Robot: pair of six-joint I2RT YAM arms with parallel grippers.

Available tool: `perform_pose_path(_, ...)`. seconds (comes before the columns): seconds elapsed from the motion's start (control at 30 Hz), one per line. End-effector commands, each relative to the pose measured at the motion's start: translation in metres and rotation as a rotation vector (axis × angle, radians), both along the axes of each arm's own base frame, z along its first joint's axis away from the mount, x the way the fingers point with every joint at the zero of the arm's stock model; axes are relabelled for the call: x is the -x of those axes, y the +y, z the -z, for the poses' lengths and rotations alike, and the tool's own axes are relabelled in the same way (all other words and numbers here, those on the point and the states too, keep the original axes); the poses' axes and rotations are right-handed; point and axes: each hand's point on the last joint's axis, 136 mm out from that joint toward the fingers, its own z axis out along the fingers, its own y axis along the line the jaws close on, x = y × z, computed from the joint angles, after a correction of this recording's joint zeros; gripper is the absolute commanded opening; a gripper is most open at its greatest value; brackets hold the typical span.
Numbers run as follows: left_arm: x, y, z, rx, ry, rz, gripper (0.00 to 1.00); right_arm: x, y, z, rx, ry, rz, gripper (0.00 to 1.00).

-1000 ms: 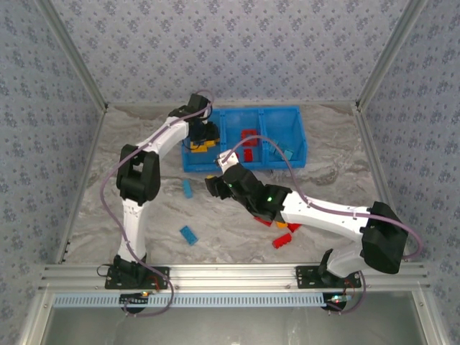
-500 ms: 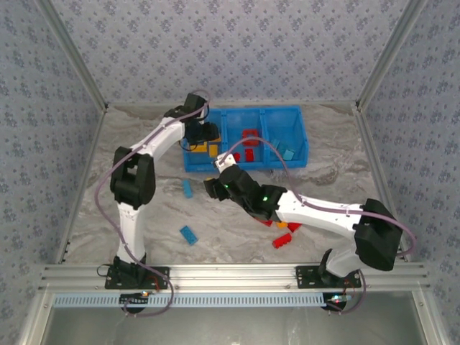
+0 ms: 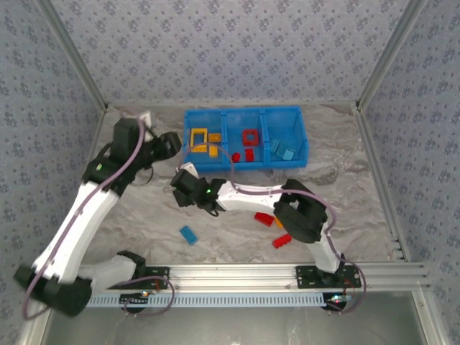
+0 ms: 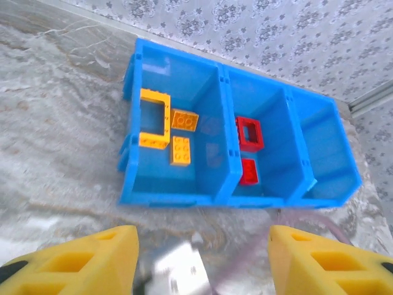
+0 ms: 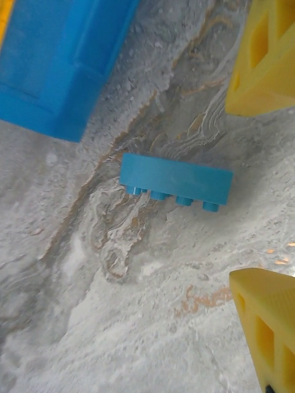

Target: Sort the legos into containers by color

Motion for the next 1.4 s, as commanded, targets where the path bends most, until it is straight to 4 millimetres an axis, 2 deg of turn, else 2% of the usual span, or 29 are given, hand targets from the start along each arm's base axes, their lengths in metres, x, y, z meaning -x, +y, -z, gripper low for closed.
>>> perform_pose_path(0.0,0.044,0.013,0.019,0.001,0.049,0.021,0.61,-0.005,-0.004,0.019,0.066,0.066,0.042,0.71)
perform_pose_path(0.17,0.094,0.025,0.022,0.038,0.025,0.068,0.62,-0.014,0.004,0.04,0.092,0.099,0.029,0.68)
perform_pose_path(0.37,0.129,0.021,0.03,0.09,0.063,0.147,0.6,-0.026,0.005,0.054,0.091,0.124,0.034,0.54)
perform_pose_path(0.47,0.148,0.019,0.039,0.109,0.11,0.184,0.57,-0.03,0.004,0.055,0.086,0.123,0.038,0.49)
perform_pose_path(0.6,0.167,0.029,0.057,0.102,0.195,0.16,0.56,-0.031,0.005,0.053,0.077,0.121,0.034,0.38)
perform_pose_path(0.73,0.176,0.035,0.069,0.093,0.257,0.128,0.56,-0.028,0.004,0.039,0.057,0.092,0.029,0.3)
perform_pose_path(0.83,0.174,0.034,0.069,0.091,0.267,0.126,0.56,-0.029,-0.002,0.018,0.033,0.058,0.036,0.27)
perform_pose_path(0.9,0.168,0.03,0.063,0.097,0.262,0.137,0.56,-0.028,-0.01,-0.003,0.014,0.026,0.048,0.26)
perform_pose_path(0.93,0.164,0.026,0.057,0.101,0.254,0.149,0.57,-0.028,-0.017,-0.014,0.007,0.006,0.054,0.26)
perform_pose_path(1.0,0.154,0.017,0.041,0.11,0.238,0.181,0.57,-0.027,-0.035,-0.049,-0.02,-0.05,0.07,0.25)
perform_pose_path(1.1,0.134,0.001,0.015,0.12,0.22,0.231,0.57,-0.032,-0.081,-0.093,-0.041,-0.116,0.126,0.26)
perform_pose_path(1.17,0.119,-0.01,-0.002,0.133,0.188,0.257,0.57,-0.039,-0.124,-0.118,-0.072,-0.14,0.188,0.26)
perform_pose_path(1.23,0.104,-0.026,-0.01,0.143,0.164,0.288,0.57,-0.047,-0.167,-0.128,-0.089,-0.135,0.252,0.26)
perform_pose_path(1.33,0.083,-0.067,-0.008,0.069,0.158,0.357,0.57,-0.063,-0.23,-0.136,-0.117,-0.117,0.35,0.27)
perform_pose_path(1.37,0.079,-0.086,-0.007,0.02,0.144,0.391,0.57,-0.068,-0.252,-0.126,-0.11,-0.092,0.383,0.27)
